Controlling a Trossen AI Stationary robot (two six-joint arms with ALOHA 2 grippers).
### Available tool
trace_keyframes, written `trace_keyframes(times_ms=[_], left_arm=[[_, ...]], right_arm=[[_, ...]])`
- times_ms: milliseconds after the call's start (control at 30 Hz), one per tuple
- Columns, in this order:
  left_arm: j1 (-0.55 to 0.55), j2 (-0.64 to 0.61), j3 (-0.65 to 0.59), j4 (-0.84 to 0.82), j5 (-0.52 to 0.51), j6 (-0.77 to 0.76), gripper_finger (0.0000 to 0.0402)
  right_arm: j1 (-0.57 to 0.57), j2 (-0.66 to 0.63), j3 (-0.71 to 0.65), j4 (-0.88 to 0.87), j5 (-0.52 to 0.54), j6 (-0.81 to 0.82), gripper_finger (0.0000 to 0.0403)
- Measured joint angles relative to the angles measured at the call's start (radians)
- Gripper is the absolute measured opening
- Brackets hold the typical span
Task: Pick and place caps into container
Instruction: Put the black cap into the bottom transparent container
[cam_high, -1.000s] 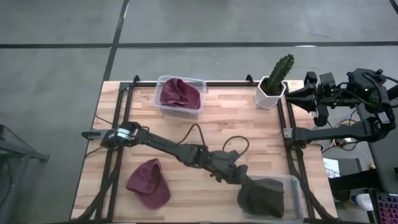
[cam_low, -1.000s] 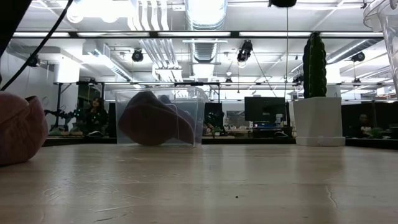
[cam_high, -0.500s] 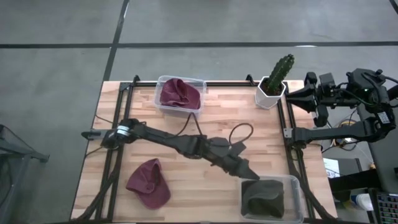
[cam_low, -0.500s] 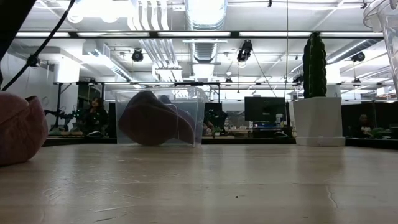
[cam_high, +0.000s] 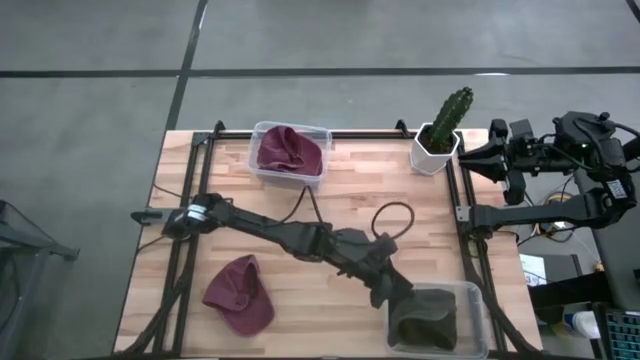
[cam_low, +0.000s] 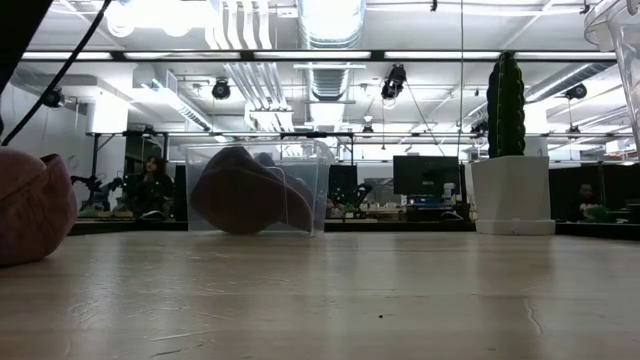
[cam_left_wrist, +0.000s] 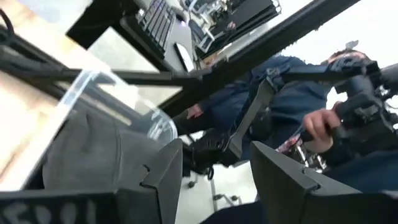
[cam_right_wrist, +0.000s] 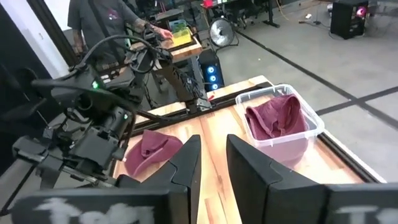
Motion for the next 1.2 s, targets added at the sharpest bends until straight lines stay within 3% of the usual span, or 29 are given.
trace_keyframes(times_ms=[167,367,700,1000,1200], left_arm=[[-0.024,0.001,0.000,-0.043,0.005,0.002,0.0179],[-0.025,0.002,-0.001,-0.107,0.007,-0.038,0.0179],[0.000,-0.034,-0.001,-0.195,-0.015,-0.077,0.0177],[0.068,-0.188,-0.001,-0.384,-0.218,-0.023,0.0172],[0.134,-0.321,-0.001,-0.527,-0.292,-0.090,0.0171]], right_arm=[[0.000,0.007,0.000,-0.056,-0.088,0.034,0.0073],[0.000,0.039,-0.008,-0.098,-0.340,0.160,0.0068],[0.047,0.109,-0.017,-0.109,-0.567,0.252,0.0066],[0.130,0.194,-0.017,-0.048,-0.543,0.305,0.0066],[0.219,0.315,-0.018,-0.031,-0.540,0.308,0.0066]])
